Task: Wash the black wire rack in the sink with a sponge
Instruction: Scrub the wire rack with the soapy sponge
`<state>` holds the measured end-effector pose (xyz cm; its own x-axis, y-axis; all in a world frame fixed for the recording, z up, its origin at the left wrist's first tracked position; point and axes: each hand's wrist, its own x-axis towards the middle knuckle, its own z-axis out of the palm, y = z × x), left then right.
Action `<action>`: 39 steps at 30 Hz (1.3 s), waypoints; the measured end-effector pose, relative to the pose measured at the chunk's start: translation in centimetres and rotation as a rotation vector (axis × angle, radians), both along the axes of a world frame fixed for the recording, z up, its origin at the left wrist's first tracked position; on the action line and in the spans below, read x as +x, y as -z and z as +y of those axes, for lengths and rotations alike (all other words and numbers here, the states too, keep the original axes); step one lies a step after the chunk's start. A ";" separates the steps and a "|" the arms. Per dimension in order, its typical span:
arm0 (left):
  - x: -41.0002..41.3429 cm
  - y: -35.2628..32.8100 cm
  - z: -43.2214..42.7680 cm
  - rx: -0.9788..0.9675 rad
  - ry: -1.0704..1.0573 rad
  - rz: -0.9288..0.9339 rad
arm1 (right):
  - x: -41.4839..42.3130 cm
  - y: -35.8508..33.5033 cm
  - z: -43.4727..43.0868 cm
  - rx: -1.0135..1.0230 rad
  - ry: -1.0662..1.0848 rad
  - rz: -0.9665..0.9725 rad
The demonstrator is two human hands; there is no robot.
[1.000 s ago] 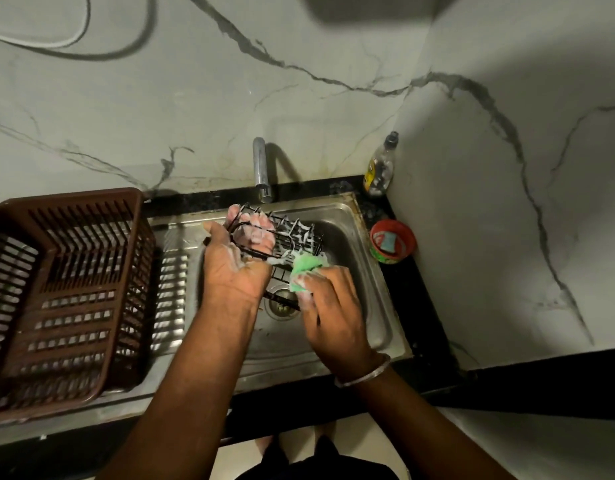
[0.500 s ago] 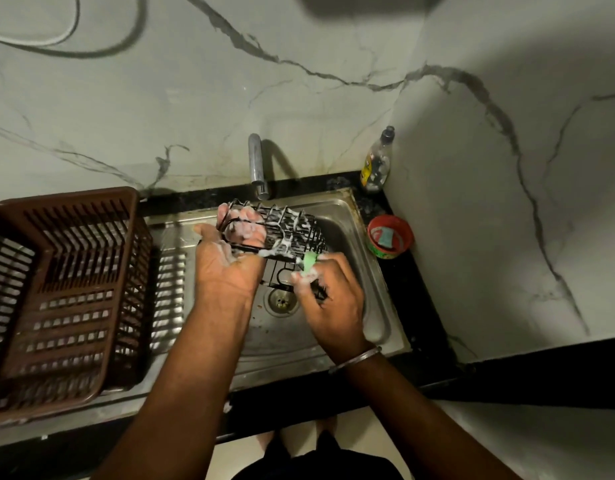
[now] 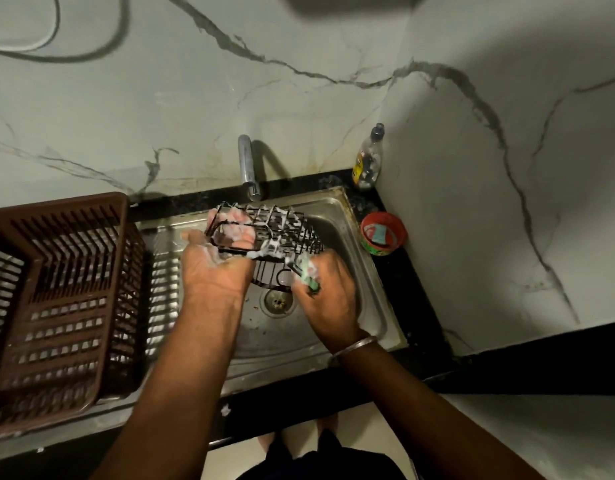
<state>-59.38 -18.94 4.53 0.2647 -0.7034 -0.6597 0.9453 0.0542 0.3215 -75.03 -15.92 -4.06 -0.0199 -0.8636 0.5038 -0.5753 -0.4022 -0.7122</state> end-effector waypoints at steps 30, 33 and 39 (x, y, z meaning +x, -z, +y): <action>-3.6 2.1 2.3 -0.151 0.466 -0.314 | 4.4 -4.6 -3.5 0.089 0.019 -0.077; -3.4 2.4 2.2 -0.171 0.451 -0.298 | 4.2 -5.1 -4.8 0.088 0.088 -0.086; -1.5 2.7 1.5 -0.295 0.400 -0.240 | 2.1 -3.0 -3.0 0.055 0.031 0.074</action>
